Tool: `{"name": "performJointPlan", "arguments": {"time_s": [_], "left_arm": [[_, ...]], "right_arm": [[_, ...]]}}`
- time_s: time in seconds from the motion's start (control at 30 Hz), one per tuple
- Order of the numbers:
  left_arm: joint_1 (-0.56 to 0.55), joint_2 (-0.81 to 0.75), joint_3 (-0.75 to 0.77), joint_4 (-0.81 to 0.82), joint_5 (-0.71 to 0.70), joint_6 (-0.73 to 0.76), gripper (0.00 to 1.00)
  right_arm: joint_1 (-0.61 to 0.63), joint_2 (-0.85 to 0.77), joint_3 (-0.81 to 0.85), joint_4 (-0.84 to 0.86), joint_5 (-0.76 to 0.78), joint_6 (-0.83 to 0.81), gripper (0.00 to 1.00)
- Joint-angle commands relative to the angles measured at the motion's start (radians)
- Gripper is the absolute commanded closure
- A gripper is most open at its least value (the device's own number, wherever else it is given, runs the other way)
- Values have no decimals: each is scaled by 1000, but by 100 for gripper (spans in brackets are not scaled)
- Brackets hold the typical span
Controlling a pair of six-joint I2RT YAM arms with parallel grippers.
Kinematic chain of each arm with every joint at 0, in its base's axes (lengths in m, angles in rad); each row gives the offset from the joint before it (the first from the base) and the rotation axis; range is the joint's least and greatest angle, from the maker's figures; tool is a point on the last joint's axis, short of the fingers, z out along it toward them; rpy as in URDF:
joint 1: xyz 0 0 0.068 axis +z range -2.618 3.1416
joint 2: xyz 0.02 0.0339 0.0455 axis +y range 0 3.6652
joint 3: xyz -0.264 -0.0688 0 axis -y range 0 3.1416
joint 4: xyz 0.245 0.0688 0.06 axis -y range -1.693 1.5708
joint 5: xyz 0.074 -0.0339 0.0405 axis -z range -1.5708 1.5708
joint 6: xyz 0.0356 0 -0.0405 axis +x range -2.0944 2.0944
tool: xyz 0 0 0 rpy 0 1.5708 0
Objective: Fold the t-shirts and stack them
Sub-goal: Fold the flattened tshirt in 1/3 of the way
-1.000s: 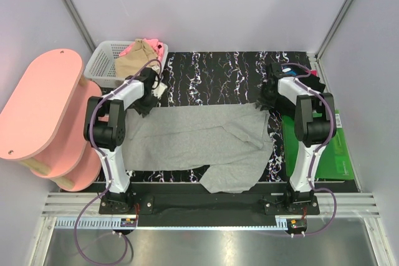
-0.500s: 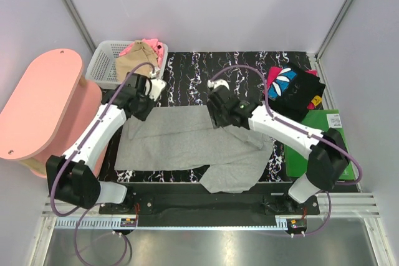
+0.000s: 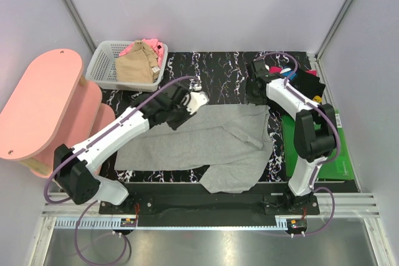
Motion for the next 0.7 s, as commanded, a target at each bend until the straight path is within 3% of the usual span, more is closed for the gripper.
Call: {"name": "performJointPlan", "arguments": {"time_s": [0.0,0.13,0.3,0.67], "left_arm": [[-108,84,89,85,-68,7,69],[-199,193,139,118,-114,19,69],[-237,322,216,157,-110,27,70],[-342,543,359,239,-93,43,70]], "right_arm": [[-29,104,78,20,-137,30,57],[-66,167,98,32,-179,50,65],[-103,210,120,32,-190,59,76],[-135,327,161,29,-299,79,80]]}}
